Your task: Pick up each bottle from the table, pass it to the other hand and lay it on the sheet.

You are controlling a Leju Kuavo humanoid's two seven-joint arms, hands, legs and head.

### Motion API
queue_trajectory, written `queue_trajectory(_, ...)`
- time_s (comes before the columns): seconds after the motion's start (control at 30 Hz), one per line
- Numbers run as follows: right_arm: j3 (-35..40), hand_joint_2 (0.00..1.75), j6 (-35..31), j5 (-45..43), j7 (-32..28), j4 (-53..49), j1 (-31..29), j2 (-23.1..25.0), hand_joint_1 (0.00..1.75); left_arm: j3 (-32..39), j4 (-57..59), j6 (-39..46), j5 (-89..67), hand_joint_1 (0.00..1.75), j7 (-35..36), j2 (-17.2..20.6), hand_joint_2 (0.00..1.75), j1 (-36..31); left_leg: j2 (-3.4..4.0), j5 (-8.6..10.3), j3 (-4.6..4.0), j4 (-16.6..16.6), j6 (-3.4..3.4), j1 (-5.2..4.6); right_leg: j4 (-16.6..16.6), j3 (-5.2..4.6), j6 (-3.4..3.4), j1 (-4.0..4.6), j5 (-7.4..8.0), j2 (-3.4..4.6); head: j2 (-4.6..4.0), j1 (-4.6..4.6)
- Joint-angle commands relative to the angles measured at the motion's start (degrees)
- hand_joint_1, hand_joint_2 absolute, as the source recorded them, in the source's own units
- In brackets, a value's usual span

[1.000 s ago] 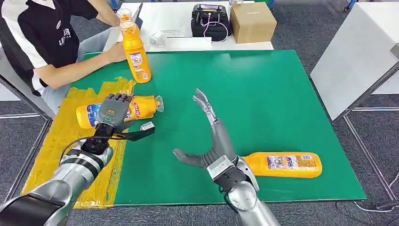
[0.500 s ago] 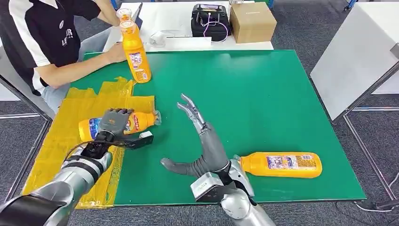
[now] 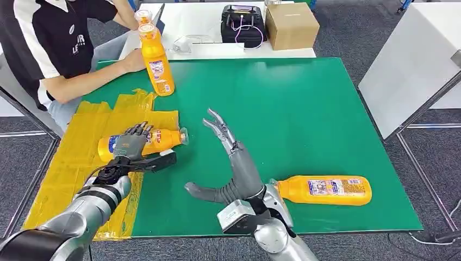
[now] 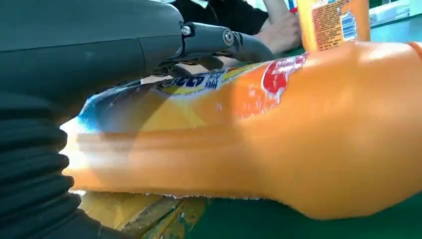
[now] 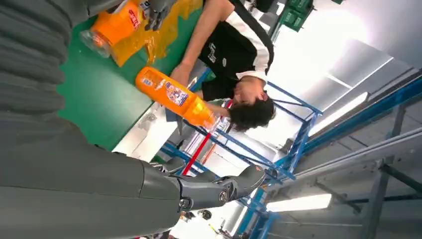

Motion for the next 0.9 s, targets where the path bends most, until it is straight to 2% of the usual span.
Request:
queue_trajectory(0.03, 1.09, 1.75, -0.14, -0.02, 0.43, 2.97, -2.38, -1.95, 0.0, 2.02, 3.65, -0.73, -0.11, 0.0, 0.08, -1.0, 1.75, -0.84, 0.15, -0.1, 0.34, -0.06, -0.01, 0.05, -0.16, 0.38, -0.01, 0.07, -0.04, 0.06, 0.0, 0.0)
queue_trajectory(0.1, 1.17, 1.75, -0.1, 0.18, 0.57, 3.14, -2.56, -1.92, 0.0, 3.83, 3.08, 0.38, 1.45, 0.0, -0.88, -1.25, 1.75, -0.58, 0.1, -0.04, 0.17, -0.05, 0.0, -0.01, -0.07, 0.18, 0.0, 0.0, -0.02, 0.05, 0.0, 0.0)
queue_trajectory(0.2, 0.9, 1.75, -0.23, 0.39, 0.61, 3.54, -2.51, -1.76, 0.0, 8.14, 1.91, 1.84, 6.11, 0.0, -6.21, -1.69, 1.75, -0.45, 0.15, -0.11, 0.36, -0.06, -0.01, 0.05, -0.16, 0.41, -0.01, 0.07, -0.05, 0.06, 0.0, 0.0)
queue_trajectory(0.33, 0.88, 1.75, -0.24, 0.43, 0.61, 3.56, -2.48, -1.77, 0.0, 8.57, 1.69, 2.02, 6.68, 0.0, -6.92, -1.78, 1.75, -0.39, 0.08, -0.07, 0.2, -0.03, -0.02, 0.04, -0.11, 0.24, -0.01, 0.06, -0.03, 0.01, 0.0, 0.0)
queue_trajectory(0.43, 0.35, 1.75, -0.56, 0.93, 0.65, 3.75, -1.96, -1.43, 0.0, 11.8, -1.2, 5.46, 11.23, 0.0, -13.3, -3.24, 1.75, 0.6, 0.07, -0.12, 0.36, -0.05, -0.02, 0.07, -0.17, 0.44, -0.02, 0.09, -0.08, -0.03, 0.0, 0.0)
queue_trajectory(0.5, 0.22, 1.75, -0.64, 1.09, 0.65, 3.81, -1.85, -1.35, 0.0, 12.14, -2.2, 5.27, 12.14, 0.0, -14.41, -3.65, 1.75, 0.92, 0.03, -0.03, 0.12, -0.03, -0.01, 0.01, -0.08, 0.15, 0.0, 0.03, -0.02, -0.02, 0.0, 0.0)
queue_trajectory(0.53, 0.22, 1.75, -0.65, 1.1, 0.65, 3.84, -1.83, -1.35, 0.0, 12.08, -2.35, 5.15, 12.14, 0.0, -14.34, -3.85, 1.75, 0.86, 0.04, -0.08, 0.26, -0.03, -0.02, 0.05, -0.13, 0.32, -0.01, 0.07, -0.06, -0.04, 0.0, 0.0)
queue_trajectory(0.57, 0.13, 1.75, -0.82, 1.66, 0.84, 3.91, -1.83, -1.4, 0.0, 13.31, -4.81, 3.94, 15.78, 0.0, -18.88, -4.53, 1.75, 1.69, 0.03, -0.08, 0.26, -0.04, -0.01, 0.04, -0.13, 0.31, -0.01, 0.06, -0.06, -0.05, 0.0, 0.0)
queue_trajectory(0.7, -0.32, 1.75, -1.01, 2.24, 0.86, 4.02, -1.77, -1.33, 0.0, 12.6, -8.08, 3.69, 17.21, 0.0, -19.16, -4.7, 1.75, 2.86, 0.01, -0.03, 0.12, -0.03, 0.0, 0.01, -0.08, 0.14, 0.0, 0.02, -0.02, -0.03, 0.0, 0.0)
queue_trajectory(0.73, -0.3, 1.75, -1.32, 2.8, 0.89, 3.94, -1.79, -1.42, 0.0, 12.66, -8.44, 3.53, 17.68, 0.0, -19.46, -4.75, 1.75, 3.05, 0.08, -0.17, 0.52, -0.06, -0.02, 0.11, -0.24, 0.63, -0.02, 0.14, -0.11, -0.06, 0.0, 0.0)
queue_trajectory(0.77, -0.3, 1.75, -1.32, 2.8, 0.89, 3.94, -1.79, -1.42, 0.0, 12.66, -8.44, 3.53, 17.68, 0.0, -19.46, -4.75, 1.75, 3.05, 0.03, -0.05, 0.16, -0.03, 0.0, 0.02, -0.1, 0.2, 0.0, 0.03, -0.03, -0.02, 0.0, 0.0)
queue_trajectory(0.9, -0.3, 1.75, -1.32, 2.8, 0.89, 3.94, -1.79, -1.42, 0.0, 12.66, -8.44, 3.53, 17.68, 0.0, -19.46, -4.75, 1.75, 3.05, 0.09, -0.1, 0.29, -0.05, -0.02, 0.05, -0.14, 0.34, -0.02, 0.07, -0.05, 0.01, 0.0, 0.0)
